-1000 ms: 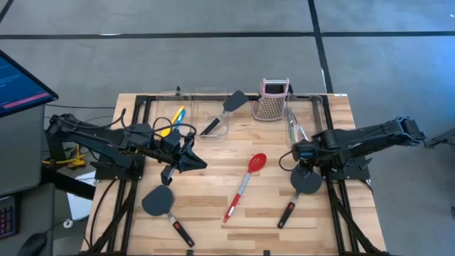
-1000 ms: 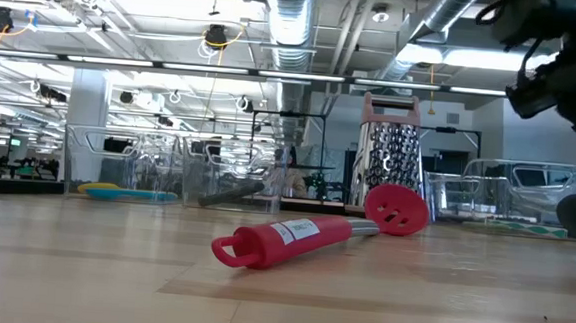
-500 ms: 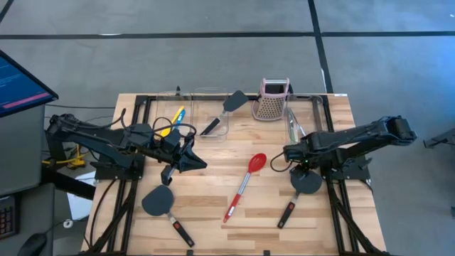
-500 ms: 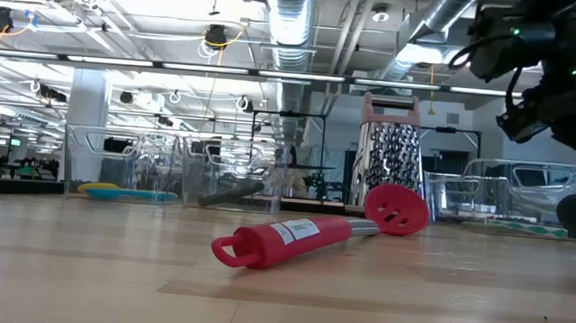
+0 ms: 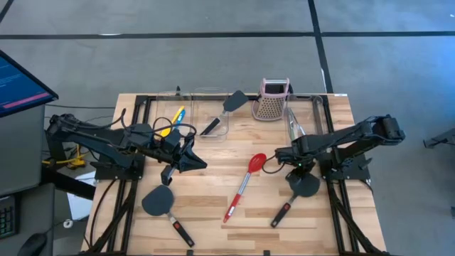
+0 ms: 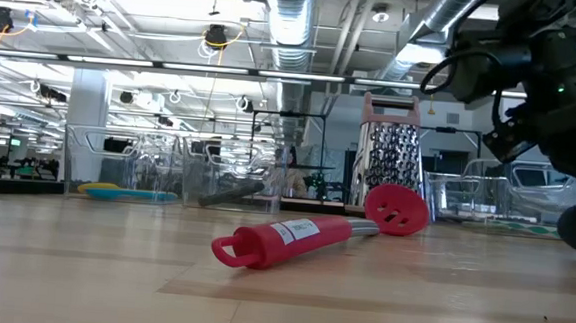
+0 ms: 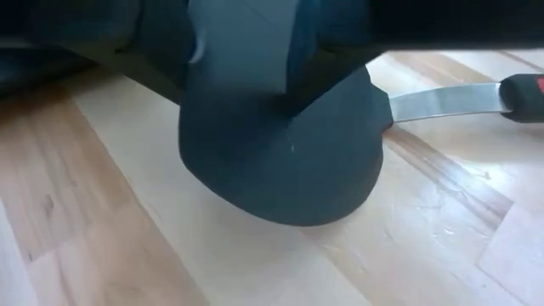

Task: Pick & Place Kitchen Items
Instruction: Put the black spatula into the middle transparent bin

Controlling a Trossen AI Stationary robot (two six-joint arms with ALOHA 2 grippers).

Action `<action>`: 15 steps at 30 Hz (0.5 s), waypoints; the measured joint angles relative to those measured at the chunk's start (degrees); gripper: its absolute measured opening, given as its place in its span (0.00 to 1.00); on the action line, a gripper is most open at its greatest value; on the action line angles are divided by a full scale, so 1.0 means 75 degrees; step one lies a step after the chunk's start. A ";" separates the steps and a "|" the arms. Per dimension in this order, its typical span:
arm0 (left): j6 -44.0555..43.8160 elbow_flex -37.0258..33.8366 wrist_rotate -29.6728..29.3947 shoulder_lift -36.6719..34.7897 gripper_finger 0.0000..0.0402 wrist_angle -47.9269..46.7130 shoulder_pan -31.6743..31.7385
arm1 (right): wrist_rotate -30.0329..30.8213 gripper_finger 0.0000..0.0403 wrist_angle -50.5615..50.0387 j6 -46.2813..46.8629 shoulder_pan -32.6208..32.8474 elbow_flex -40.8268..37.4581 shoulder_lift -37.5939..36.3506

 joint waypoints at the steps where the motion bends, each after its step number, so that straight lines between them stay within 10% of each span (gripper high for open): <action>1: 0.0000 0.0000 0.0000 0.0000 0.01 0.0000 0.0000 | -0.0006 0.34 0.0022 -0.0020 0.0000 0.0003 -0.0003; 15: 0.0000 0.0000 0.0000 0.0000 0.01 -0.0003 0.0000 | -0.0142 0.02 0.0188 0.0137 -0.0064 0.0127 -0.1209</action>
